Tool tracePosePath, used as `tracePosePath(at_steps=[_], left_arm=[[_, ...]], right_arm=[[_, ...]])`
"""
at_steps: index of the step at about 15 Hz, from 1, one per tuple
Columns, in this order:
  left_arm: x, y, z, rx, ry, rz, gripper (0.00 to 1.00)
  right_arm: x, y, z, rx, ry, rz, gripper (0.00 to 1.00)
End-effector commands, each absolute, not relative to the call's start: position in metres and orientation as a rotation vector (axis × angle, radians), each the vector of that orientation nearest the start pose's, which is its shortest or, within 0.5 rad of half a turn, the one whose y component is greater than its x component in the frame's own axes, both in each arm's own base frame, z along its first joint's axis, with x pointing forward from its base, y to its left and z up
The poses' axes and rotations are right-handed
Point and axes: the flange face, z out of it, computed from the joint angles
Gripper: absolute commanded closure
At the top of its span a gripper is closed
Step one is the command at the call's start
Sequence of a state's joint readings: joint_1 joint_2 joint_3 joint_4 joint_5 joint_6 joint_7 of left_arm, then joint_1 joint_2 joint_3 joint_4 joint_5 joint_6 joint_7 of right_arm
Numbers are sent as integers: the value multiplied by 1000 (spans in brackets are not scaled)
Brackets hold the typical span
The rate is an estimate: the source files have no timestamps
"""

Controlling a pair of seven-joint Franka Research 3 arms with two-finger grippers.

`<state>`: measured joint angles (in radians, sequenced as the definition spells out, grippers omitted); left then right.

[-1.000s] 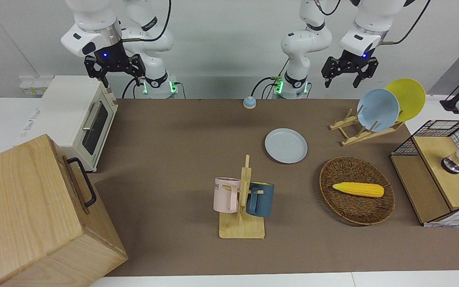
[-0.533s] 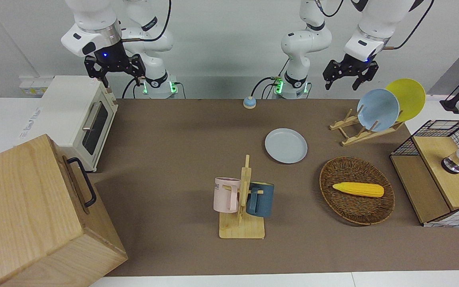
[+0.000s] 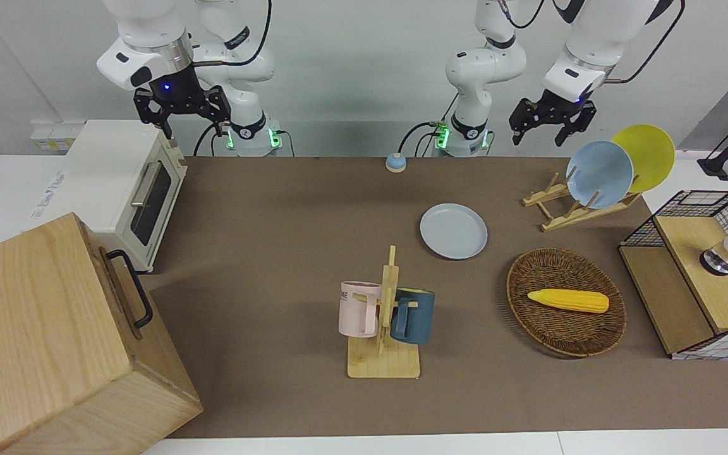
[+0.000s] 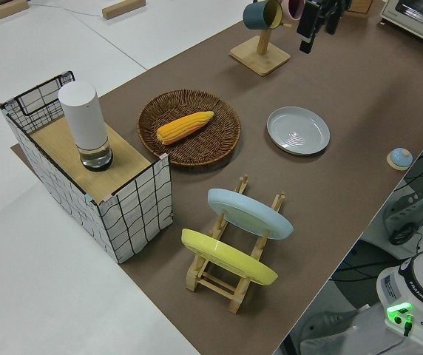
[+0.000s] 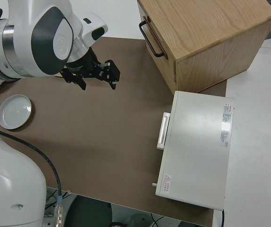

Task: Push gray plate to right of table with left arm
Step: 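Move the left gripper toward the edge of the gray plate nearest it, then lower the left gripper against the gray plate's rim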

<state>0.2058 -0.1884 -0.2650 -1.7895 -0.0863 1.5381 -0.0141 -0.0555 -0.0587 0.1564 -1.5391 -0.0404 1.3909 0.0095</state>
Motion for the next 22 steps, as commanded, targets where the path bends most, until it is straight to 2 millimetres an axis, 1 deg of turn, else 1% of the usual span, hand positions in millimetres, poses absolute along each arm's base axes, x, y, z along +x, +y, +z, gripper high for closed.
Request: tracePosePath(at_steps=[1,2,3,5,7,9,10,13,15,17,19,20,21,22], left_arm=[[502,-33,555,-3199,23,112,5],[504,-27,549,-3200,6,104,5],[506,-26,537,-3201,-2,128,5],[507,-23,508,-3202,-6,157,5],[502,-24,479,-3199,-10,176,5],[502,-24,468,-3201,-12,176,5],[501,-25,459,-3201,-10,191,5],[494,-29,426,-3197,-3,191,7],[491,-31,397,-3198,0,176,7],[489,-31,379,-3201,9,190,7],[492,-31,363,-3207,19,216,9],[492,-31,352,-3209,14,228,9],[492,-32,343,-3212,20,223,11],[489,-39,334,-3211,40,221,13]], right_arm=[[510,50,658,-3188,-147,144,5],[511,50,658,-3188,-147,142,5],[511,50,658,-3188,-147,142,5],[511,50,658,-3188,-147,142,5],[511,50,658,-3188,-147,142,5],[511,50,658,-3188,-147,142,5],[511,50,658,-3188,-147,142,5],[511,50,658,-3188,-147,142,5],[511,50,658,-3188,-147,142,5],[511,50,658,-3188,-147,142,5],[511,50,658,-3188,-147,142,5],[511,50,658,-3188,-147,142,5],[511,50,658,-3188,-147,142,5],[511,50,658,-3188,-147,142,5]])
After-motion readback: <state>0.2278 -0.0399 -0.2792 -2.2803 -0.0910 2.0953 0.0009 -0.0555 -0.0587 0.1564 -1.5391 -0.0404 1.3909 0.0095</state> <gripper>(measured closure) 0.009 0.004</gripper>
